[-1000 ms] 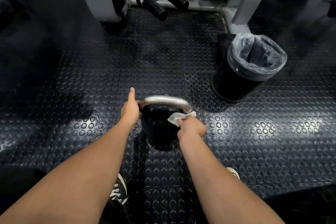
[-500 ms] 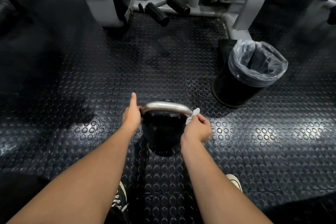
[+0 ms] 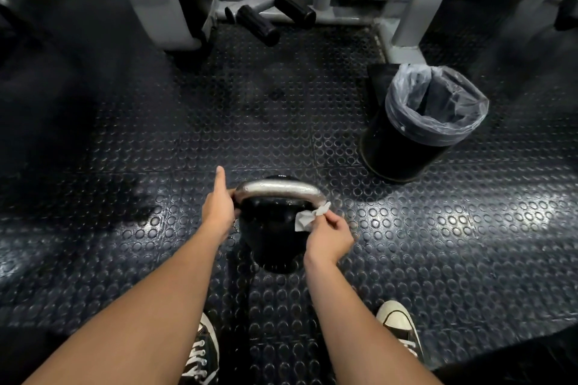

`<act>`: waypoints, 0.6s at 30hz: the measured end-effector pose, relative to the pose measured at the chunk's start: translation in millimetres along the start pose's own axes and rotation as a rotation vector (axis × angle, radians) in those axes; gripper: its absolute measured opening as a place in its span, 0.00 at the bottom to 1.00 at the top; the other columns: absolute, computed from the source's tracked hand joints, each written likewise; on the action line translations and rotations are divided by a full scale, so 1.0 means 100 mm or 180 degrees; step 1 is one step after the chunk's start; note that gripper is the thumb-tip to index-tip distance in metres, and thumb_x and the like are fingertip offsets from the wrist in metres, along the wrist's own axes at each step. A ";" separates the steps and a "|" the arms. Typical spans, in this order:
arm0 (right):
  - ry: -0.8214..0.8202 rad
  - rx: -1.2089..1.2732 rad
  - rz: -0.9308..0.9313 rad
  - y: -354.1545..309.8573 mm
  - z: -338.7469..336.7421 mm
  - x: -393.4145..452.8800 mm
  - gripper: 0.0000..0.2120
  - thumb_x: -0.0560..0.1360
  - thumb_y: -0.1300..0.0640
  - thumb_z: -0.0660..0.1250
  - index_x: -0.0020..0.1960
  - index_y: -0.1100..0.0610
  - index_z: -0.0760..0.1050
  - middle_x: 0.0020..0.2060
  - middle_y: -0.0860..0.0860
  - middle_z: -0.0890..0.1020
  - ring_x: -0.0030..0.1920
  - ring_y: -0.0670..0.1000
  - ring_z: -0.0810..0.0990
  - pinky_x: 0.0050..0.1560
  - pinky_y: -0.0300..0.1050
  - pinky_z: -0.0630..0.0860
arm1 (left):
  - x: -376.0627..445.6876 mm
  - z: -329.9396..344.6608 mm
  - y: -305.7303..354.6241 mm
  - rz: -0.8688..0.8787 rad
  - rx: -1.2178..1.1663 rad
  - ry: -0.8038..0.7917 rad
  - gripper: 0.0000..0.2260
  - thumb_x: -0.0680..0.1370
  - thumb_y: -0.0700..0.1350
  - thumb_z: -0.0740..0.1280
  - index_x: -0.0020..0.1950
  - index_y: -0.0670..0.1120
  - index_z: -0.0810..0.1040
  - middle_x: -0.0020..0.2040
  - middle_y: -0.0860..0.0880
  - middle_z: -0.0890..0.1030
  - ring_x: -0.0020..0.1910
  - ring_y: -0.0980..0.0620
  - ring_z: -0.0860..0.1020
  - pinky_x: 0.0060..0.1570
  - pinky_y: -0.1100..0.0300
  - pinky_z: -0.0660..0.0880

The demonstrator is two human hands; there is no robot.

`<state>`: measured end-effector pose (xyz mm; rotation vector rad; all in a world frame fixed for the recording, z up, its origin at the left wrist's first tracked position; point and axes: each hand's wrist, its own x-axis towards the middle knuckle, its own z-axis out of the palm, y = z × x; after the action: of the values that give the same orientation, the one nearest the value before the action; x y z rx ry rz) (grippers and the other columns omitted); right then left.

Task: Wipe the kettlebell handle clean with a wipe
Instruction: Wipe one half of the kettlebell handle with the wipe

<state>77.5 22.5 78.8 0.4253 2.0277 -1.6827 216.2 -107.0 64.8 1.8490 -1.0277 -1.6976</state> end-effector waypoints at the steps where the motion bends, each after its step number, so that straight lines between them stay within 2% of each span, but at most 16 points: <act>1: -0.0035 -0.0063 0.0079 -0.01 0.00 0.04 0.11 0.73 0.62 0.73 0.38 0.46 0.79 0.41 0.47 0.85 0.42 0.47 0.83 0.44 0.40 0.79 | -0.01 0.00 0.00 0.0022 -0.0006 -0.0029 0.51 0.59 0.88 0.52 0.54 0.47 0.88 0.52 0.43 0.89 0.57 0.41 0.87 0.70 0.41 0.76; 3: -0.0024 -0.0186 0.0077 -0.11 0.02 0.16 0.11 0.73 0.60 0.73 0.37 0.46 0.78 0.41 0.47 0.85 0.42 0.47 0.83 0.44 0.41 0.80 | -0.05 -0.01 0.01 0.0059 0.0019 -0.0102 0.50 0.60 0.87 0.51 0.53 0.48 0.88 0.51 0.44 0.90 0.57 0.42 0.87 0.71 0.41 0.75; 5: -0.0155 -0.0433 -0.0232 -0.25 0.01 0.24 0.09 0.75 0.59 0.71 0.39 0.46 0.80 0.40 0.45 0.84 0.41 0.45 0.82 0.43 0.39 0.78 | -0.07 -0.01 0.01 0.0088 0.0031 -0.0155 0.49 0.60 0.87 0.51 0.52 0.49 0.89 0.50 0.45 0.90 0.58 0.42 0.87 0.73 0.40 0.74; 7: -0.0340 -0.0750 -0.0678 -0.33 -0.03 0.22 0.09 0.77 0.60 0.68 0.45 0.48 0.83 0.41 0.42 0.83 0.42 0.43 0.81 0.42 0.35 0.75 | -0.07 -0.01 0.01 0.0104 0.0021 -0.0171 0.46 0.61 0.87 0.51 0.44 0.51 0.90 0.49 0.45 0.90 0.58 0.43 0.86 0.73 0.41 0.74; 10: -0.0588 -0.0968 -0.1009 -0.25 -0.13 0.23 0.08 0.78 0.58 0.68 0.50 0.47 0.84 0.42 0.41 0.84 0.44 0.43 0.81 0.47 0.40 0.78 | -0.03 -0.02 0.00 0.0089 0.0026 -0.0162 0.42 0.63 0.87 0.51 0.36 0.55 0.90 0.48 0.44 0.90 0.57 0.42 0.86 0.73 0.41 0.74; 12: -0.0704 -0.1125 -0.0782 -0.20 -0.18 0.30 0.09 0.77 0.60 0.68 0.53 0.49 0.84 0.41 0.44 0.85 0.37 0.45 0.81 0.39 0.41 0.79 | -0.03 -0.02 0.00 0.0086 0.0024 -0.0157 0.43 0.62 0.87 0.51 0.37 0.54 0.90 0.48 0.45 0.90 0.57 0.42 0.86 0.73 0.41 0.74; 14: -0.0864 -0.1321 -0.0461 -0.24 -0.17 0.39 0.10 0.77 0.61 0.68 0.50 0.50 0.85 0.37 0.47 0.85 0.32 0.46 0.78 0.31 0.39 0.73 | -0.05 -0.02 0.00 0.0084 -0.0005 -0.0140 0.44 0.62 0.87 0.52 0.39 0.52 0.90 0.47 0.45 0.90 0.57 0.42 0.86 0.73 0.40 0.73; 18: -0.1419 -0.1547 -0.0719 -0.52 -0.08 0.51 0.15 0.75 0.64 0.66 0.42 0.46 0.85 0.37 0.44 0.86 0.35 0.47 0.81 0.34 0.39 0.73 | 0.12 -0.04 -0.08 -0.0013 -0.0019 -0.0043 0.51 0.57 0.92 0.51 0.49 0.53 0.90 0.53 0.44 0.89 0.59 0.41 0.85 0.72 0.39 0.74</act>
<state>6.9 17.2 95.6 -0.3258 2.0878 -1.1911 221.8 -111.5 52.2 1.8395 -1.0237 -1.7158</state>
